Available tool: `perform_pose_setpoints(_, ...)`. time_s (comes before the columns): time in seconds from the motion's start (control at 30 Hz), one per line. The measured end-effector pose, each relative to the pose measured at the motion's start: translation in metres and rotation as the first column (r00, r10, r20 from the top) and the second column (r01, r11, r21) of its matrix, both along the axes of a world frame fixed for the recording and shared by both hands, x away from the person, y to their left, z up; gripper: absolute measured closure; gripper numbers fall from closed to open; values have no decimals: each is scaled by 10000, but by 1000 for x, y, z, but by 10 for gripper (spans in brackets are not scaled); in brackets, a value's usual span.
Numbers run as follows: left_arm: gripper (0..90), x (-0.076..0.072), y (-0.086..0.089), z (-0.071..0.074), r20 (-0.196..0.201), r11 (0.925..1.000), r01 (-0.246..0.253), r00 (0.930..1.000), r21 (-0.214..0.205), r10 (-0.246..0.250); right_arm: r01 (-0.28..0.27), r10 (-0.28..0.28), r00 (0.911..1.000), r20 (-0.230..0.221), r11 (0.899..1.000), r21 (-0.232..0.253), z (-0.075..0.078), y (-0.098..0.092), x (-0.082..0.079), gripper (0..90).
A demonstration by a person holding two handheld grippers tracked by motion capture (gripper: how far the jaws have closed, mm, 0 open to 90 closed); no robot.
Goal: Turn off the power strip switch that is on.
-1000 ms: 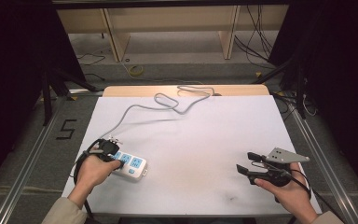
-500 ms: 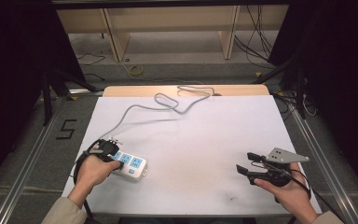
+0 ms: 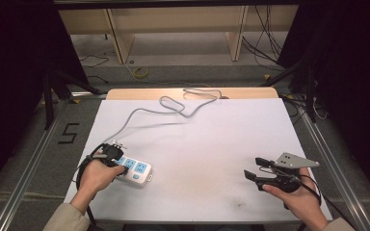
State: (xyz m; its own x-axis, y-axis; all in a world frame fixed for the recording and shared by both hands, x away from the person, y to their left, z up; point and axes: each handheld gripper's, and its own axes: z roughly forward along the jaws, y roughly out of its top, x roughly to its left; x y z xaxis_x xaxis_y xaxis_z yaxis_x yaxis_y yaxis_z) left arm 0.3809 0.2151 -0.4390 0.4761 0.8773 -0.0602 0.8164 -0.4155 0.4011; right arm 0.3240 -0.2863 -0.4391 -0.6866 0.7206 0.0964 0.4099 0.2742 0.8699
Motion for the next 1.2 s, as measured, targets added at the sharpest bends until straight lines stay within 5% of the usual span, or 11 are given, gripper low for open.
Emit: perform_pose_setpoints(1.2, 900, 2, 1, 0, 3, 9999, -70, 10000, 108, 70, -6, 6, 10000, -19, 10000, -6, 0, 0, 0, 333)
